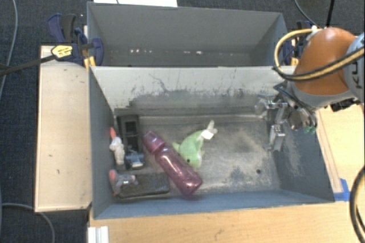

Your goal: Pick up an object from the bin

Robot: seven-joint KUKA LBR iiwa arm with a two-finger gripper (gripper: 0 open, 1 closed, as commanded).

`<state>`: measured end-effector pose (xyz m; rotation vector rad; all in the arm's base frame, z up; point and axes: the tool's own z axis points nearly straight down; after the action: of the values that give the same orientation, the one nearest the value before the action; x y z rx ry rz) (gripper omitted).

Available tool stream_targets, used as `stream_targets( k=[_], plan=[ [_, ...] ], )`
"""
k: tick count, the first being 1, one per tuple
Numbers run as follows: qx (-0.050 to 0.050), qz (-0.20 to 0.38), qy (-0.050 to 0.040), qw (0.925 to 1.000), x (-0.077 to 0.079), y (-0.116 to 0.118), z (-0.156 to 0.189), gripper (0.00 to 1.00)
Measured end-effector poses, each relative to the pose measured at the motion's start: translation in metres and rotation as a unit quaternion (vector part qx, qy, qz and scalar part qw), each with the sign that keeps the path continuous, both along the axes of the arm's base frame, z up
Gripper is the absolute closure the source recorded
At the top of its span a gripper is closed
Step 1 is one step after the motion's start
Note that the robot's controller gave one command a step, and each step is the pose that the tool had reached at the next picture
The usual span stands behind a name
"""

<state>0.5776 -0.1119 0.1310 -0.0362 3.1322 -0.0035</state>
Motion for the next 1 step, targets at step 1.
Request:
stream_targets(
  k=[1],
  plan=[
    [0.002, 0.013, 0.0072, 0.9999, -0.0072, 0.0285, -0.0230, 0.00]
  ],
)
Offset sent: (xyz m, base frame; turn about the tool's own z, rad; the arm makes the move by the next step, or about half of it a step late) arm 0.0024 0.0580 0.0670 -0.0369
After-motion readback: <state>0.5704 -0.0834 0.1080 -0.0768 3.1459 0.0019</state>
